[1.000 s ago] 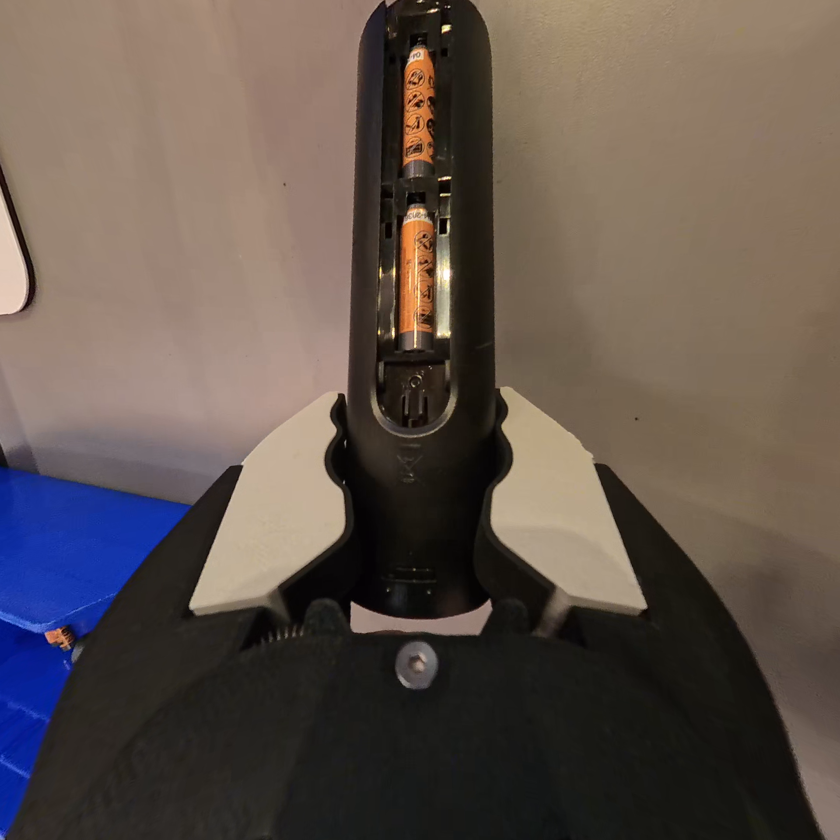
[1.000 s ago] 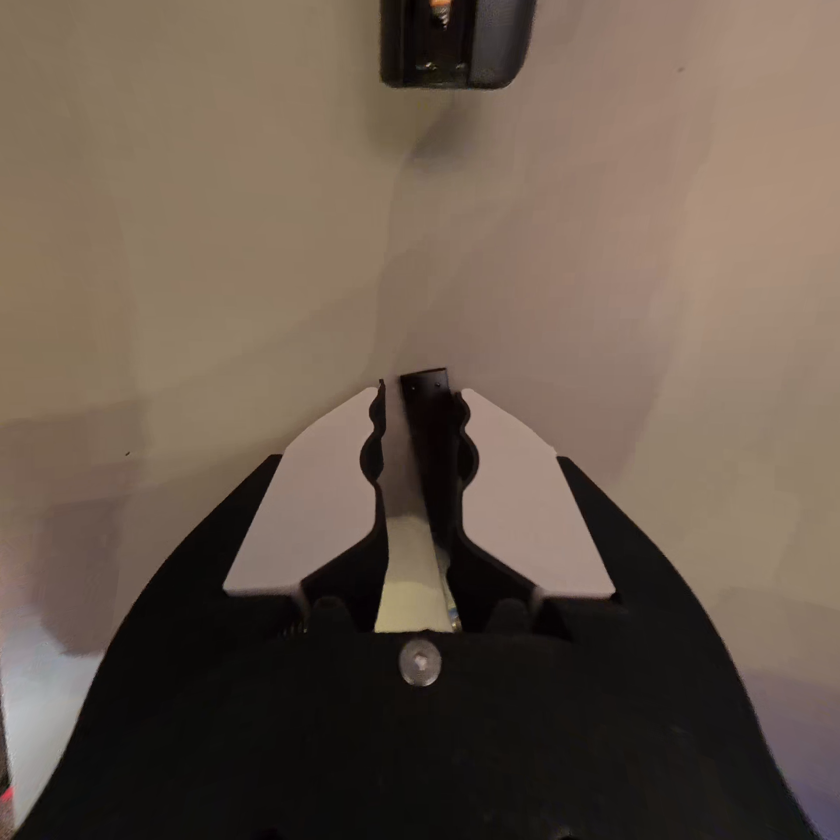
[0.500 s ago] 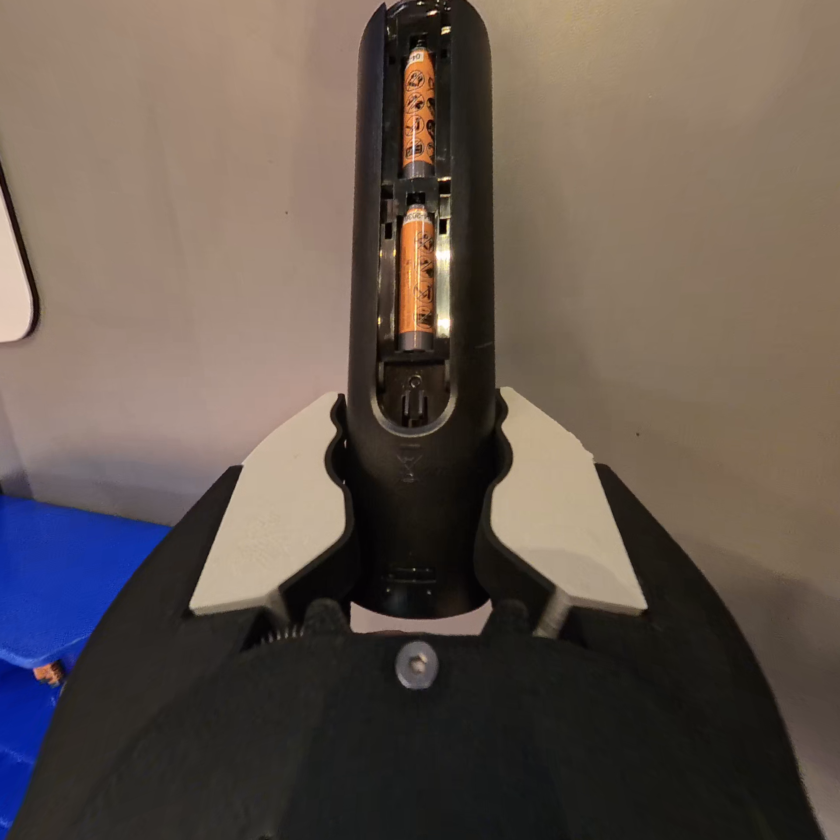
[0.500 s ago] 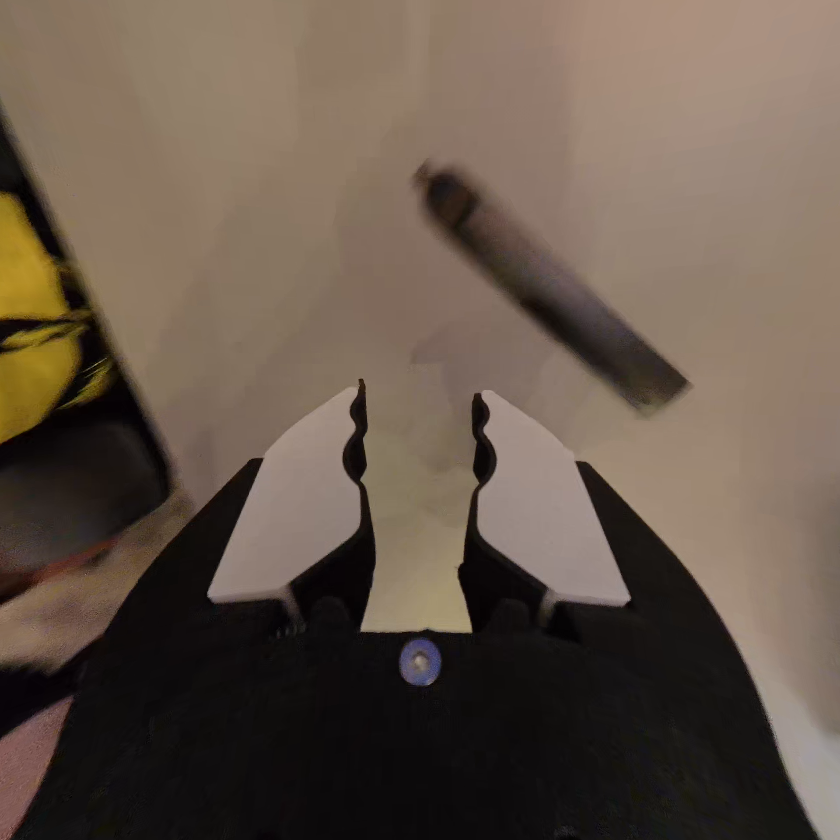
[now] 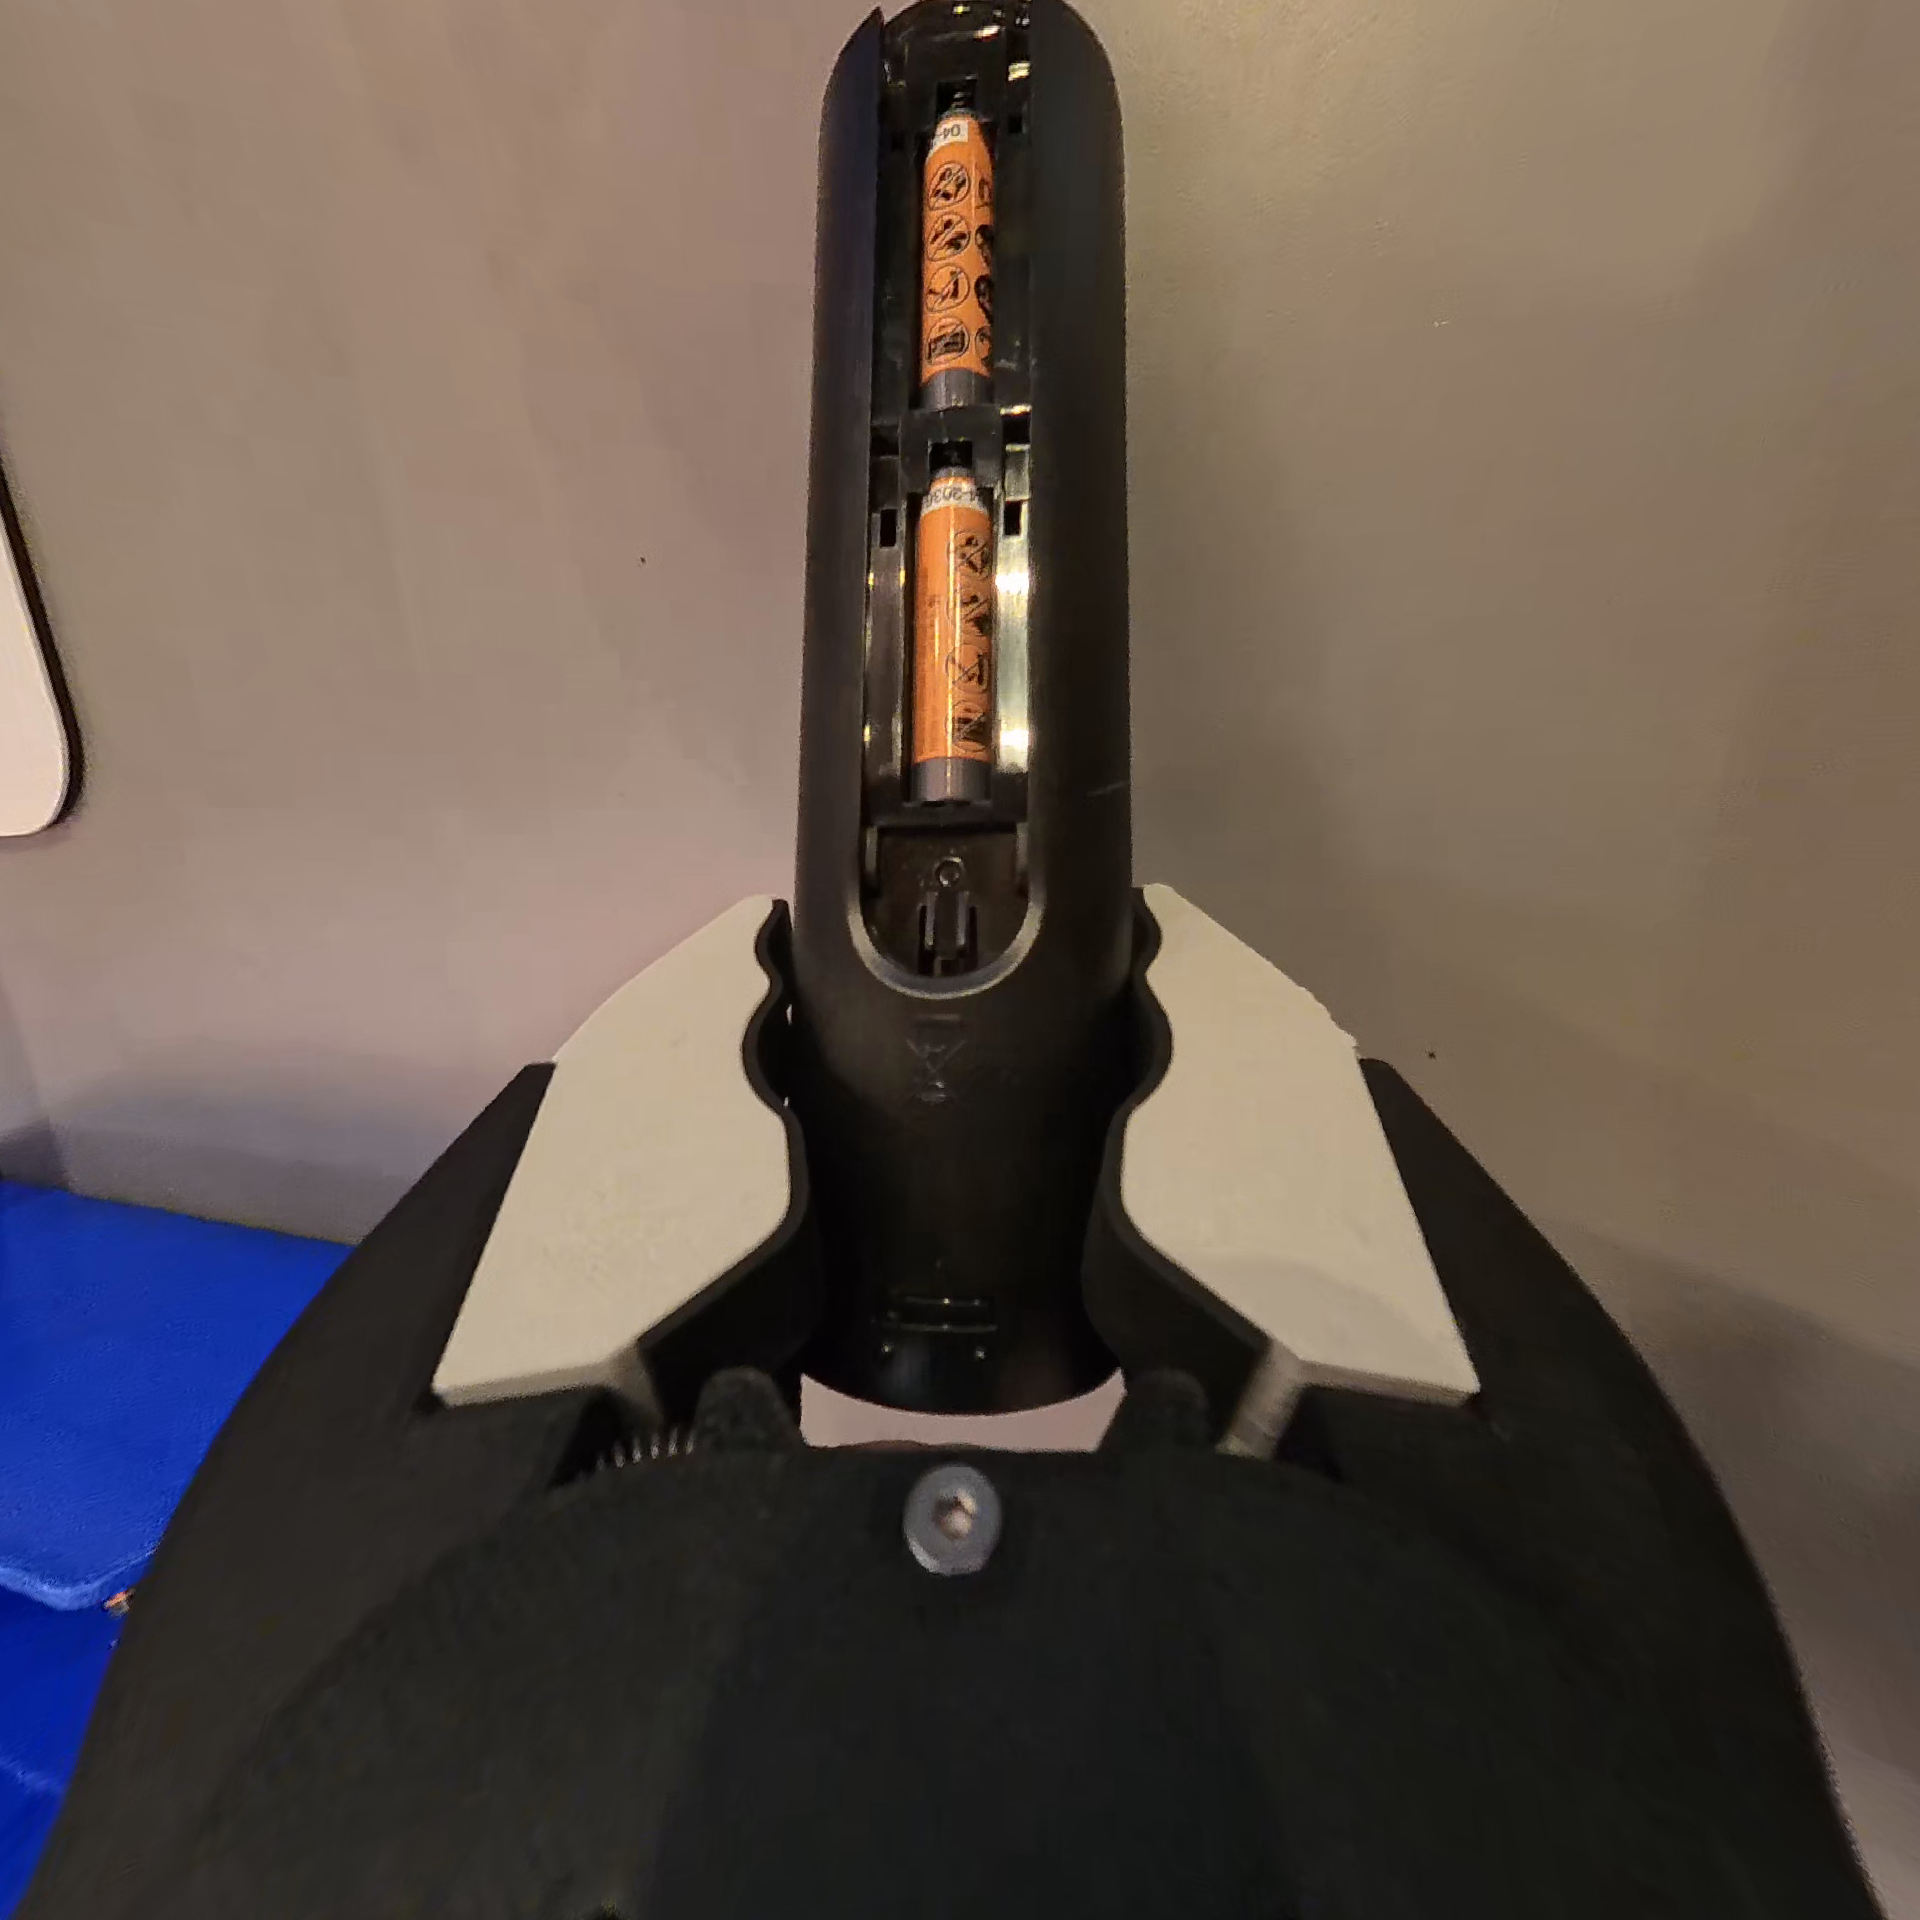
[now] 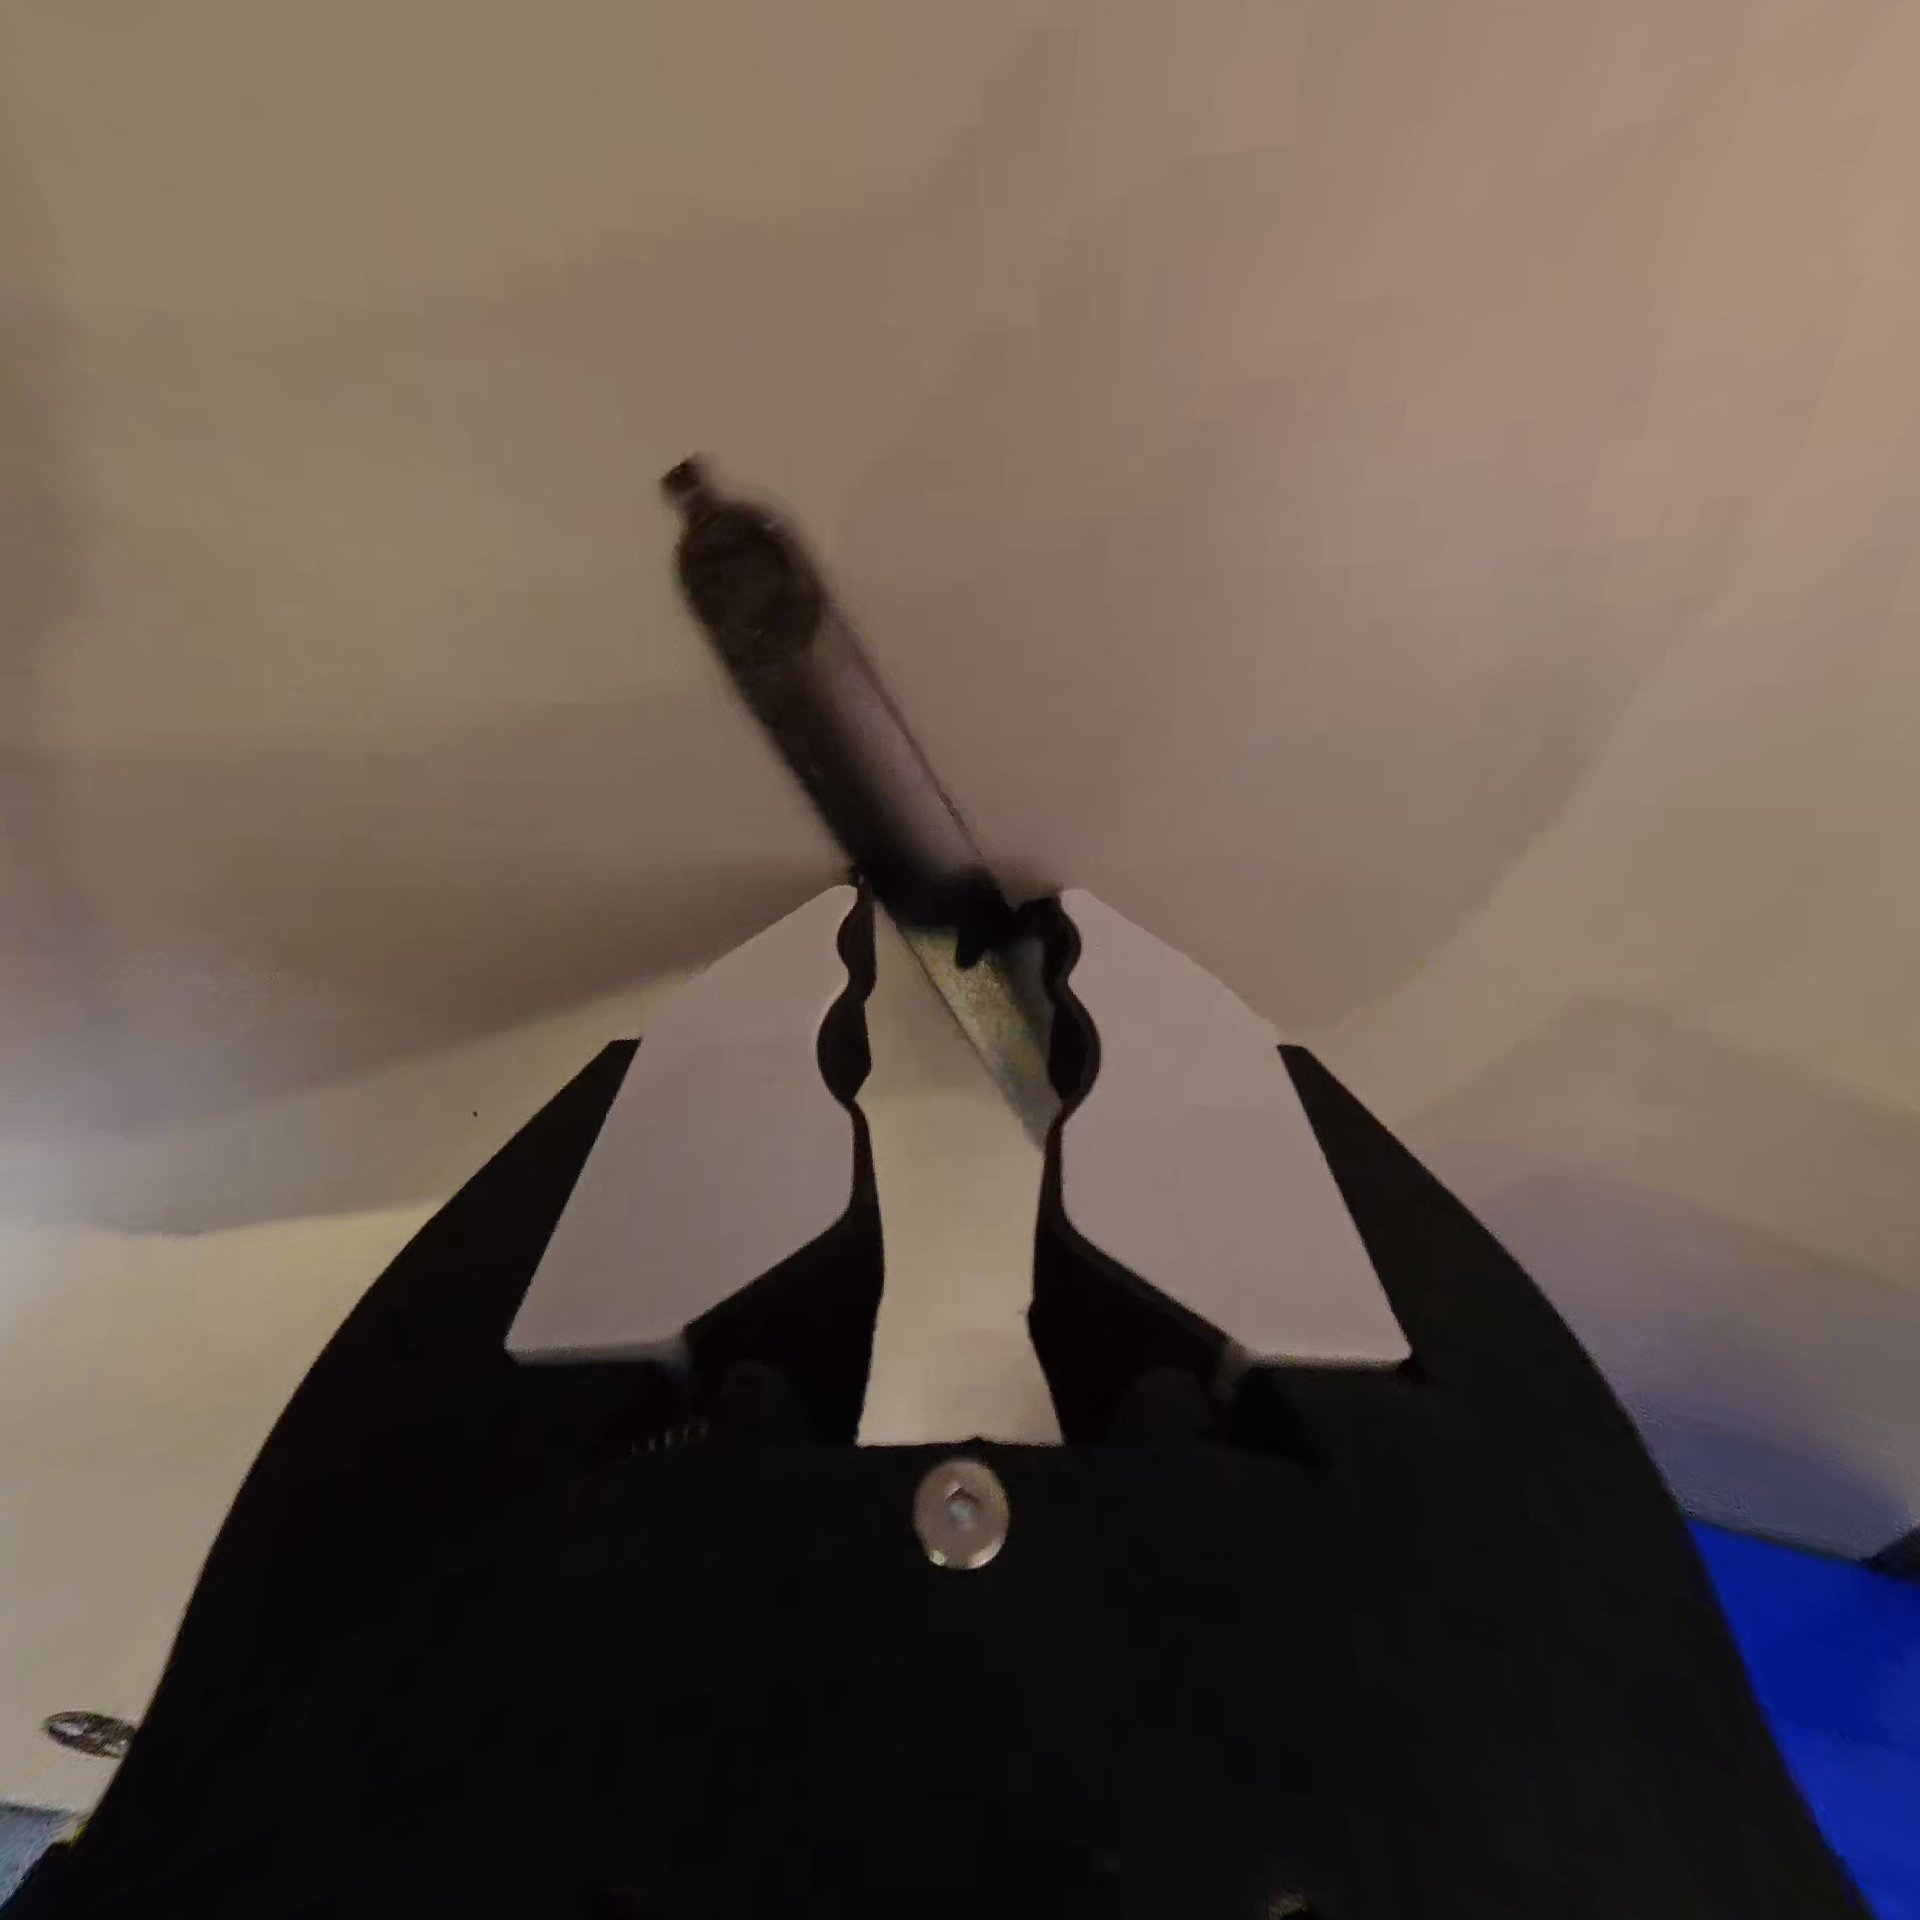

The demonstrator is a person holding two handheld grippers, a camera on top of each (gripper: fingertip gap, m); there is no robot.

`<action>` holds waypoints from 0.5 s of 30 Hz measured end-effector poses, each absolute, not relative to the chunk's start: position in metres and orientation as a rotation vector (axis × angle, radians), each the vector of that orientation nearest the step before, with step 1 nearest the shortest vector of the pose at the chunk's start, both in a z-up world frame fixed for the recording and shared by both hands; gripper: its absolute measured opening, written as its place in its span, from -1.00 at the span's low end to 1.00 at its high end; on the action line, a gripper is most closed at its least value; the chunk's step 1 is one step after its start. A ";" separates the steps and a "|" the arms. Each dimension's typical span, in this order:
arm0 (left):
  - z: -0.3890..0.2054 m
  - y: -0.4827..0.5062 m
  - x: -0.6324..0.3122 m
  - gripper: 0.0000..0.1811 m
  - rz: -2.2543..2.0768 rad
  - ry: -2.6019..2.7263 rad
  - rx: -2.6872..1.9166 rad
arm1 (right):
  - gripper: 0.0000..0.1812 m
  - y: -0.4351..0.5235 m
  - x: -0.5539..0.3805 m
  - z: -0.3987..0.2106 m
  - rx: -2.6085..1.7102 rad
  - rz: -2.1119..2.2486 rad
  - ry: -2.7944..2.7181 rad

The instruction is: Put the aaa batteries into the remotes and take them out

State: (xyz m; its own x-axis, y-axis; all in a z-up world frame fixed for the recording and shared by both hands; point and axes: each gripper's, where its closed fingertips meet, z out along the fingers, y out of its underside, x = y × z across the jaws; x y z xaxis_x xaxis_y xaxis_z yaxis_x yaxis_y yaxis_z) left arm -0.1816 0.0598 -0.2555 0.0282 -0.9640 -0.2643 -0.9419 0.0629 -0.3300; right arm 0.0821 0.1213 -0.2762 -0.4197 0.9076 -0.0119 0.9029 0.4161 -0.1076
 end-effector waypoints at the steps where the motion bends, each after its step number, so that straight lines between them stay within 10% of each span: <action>1: -0.256 0.061 -0.182 -0.33 -0.070 1.933 -1.901 | -0.71 0.120 0.082 -0.276 -1.687 0.164 -2.603; 12: -0.262 0.063 -0.178 -0.33 -0.050 1.961 -1.920 | -1.00 0.096 0.039 -0.252 -1.964 0.610 -2.053; 15: -0.259 0.061 -0.177 -0.33 -0.066 1.946 -1.922 | -0.54 0.110 0.051 -0.263 -2.140 0.452 -1.931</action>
State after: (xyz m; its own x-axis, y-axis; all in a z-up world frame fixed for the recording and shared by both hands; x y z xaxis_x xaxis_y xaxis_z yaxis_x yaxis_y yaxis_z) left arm -0.1766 0.0613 -0.2590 0.0284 -0.9683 -0.2480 -0.9493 0.0516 -0.3100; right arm 0.0505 0.1104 -0.2630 0.0874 0.9931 -0.0776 0.9245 -0.1099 -0.3649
